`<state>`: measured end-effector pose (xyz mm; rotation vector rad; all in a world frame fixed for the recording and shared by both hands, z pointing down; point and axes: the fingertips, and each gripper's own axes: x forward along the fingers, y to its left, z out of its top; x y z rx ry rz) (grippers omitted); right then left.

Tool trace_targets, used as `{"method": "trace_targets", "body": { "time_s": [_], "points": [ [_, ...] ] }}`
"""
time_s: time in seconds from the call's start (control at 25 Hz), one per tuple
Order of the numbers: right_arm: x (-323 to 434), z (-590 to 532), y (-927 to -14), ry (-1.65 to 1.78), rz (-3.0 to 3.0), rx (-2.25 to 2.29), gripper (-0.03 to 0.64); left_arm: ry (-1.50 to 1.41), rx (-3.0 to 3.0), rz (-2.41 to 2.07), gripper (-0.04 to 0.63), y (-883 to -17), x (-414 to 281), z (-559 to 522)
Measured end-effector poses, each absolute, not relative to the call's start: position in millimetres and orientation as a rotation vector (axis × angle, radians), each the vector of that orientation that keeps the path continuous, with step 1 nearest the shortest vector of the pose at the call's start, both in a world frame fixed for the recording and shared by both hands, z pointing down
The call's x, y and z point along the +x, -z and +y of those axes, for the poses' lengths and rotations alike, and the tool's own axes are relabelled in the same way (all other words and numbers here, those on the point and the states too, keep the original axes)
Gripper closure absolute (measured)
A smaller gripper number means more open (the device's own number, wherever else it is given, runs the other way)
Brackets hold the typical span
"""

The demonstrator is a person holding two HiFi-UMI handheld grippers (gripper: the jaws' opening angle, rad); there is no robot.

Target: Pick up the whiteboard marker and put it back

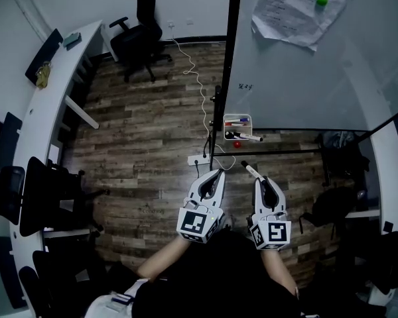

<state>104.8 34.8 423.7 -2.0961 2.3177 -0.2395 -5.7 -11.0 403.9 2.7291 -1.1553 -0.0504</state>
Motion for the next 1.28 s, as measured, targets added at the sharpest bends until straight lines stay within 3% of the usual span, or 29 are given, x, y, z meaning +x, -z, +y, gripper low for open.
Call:
{"method": "trace_targets", "body": {
  "time_s": [1.28],
  "points": [
    [137,31,-430,0.269,2.345,-2.025,0.535,0.020,2.709,-1.215,0.588,-410,26,-9]
  ]
}}
